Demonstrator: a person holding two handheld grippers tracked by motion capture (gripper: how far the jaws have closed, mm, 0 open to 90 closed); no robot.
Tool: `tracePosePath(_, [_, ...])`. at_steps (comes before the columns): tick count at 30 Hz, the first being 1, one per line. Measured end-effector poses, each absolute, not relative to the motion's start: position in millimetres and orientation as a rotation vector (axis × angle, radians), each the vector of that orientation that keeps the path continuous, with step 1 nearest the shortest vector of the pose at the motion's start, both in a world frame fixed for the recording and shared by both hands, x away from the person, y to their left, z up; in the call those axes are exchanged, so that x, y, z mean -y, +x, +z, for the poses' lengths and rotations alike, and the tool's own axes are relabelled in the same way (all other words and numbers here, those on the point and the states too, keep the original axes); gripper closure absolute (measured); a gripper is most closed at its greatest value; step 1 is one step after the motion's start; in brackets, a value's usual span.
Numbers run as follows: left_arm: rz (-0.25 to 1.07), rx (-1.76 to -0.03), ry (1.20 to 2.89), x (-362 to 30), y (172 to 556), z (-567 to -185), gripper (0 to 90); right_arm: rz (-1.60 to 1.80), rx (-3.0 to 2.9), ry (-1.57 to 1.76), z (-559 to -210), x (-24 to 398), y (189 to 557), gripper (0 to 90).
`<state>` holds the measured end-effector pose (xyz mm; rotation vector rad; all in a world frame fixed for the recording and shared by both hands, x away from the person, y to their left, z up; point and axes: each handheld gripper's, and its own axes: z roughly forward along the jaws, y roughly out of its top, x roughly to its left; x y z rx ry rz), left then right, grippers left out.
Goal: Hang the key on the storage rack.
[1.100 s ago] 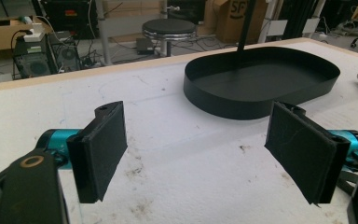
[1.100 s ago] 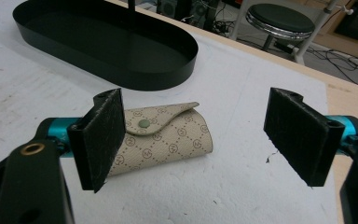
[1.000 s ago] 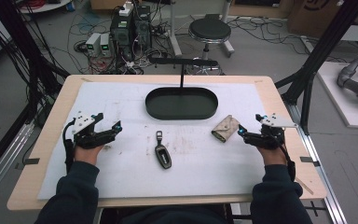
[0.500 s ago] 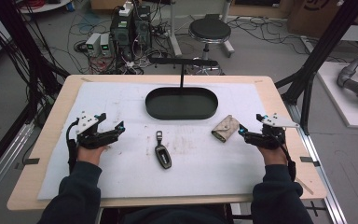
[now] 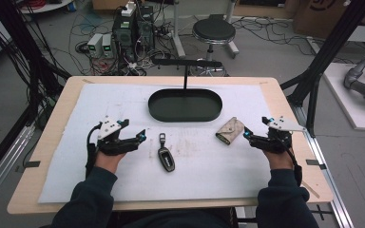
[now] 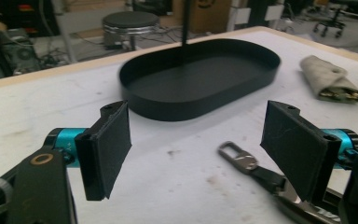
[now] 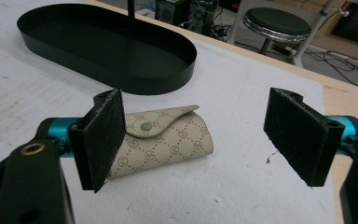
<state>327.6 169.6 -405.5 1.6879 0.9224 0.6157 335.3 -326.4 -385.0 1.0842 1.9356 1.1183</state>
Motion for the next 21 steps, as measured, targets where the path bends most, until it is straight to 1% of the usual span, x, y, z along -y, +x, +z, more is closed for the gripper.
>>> tracePosePath(5, [0.535, -0.907, 1.769, -147.4, 330.2, -414.7, 25.2, 1.118, -1.940, 1.090, -385.6, 325.7, 335.4, 21.3])
tracePosePath(7, [0.503, -0.926, 1.793, -139.5, 333.6, -418.2, 27.3, 1.119, -1.937, 1.091, -385.6, 326.7, 335.4, 21.3])
tracePosePath(9, [0.470, -0.974, 1.845, -128.1, 338.8, -424.3, 27.3, 1.118, -1.937, 1.093, -385.8, 326.9, 335.0, 21.3])
tracePosePath(14, [0.425, -1.035, 1.917, -109.7, 349.5, -433.6, 27.4, 1.120, -1.940, 1.092, -385.5, 325.3, 334.1, 21.3])
tracePosePath(18, [0.392, -1.078, 1.934, -99.1, 356.6, -437.3, 30.5, 1.118, -1.944, 1.087, -385.5, 324.3, 333.9, 21.3])
tracePosePath(21, [0.378, -1.095, 1.973, -88.1, 361.3, -441.9, 30.5, 1.117, -1.944, 1.087, -385.8, 324.7, 334.2, 21.3])
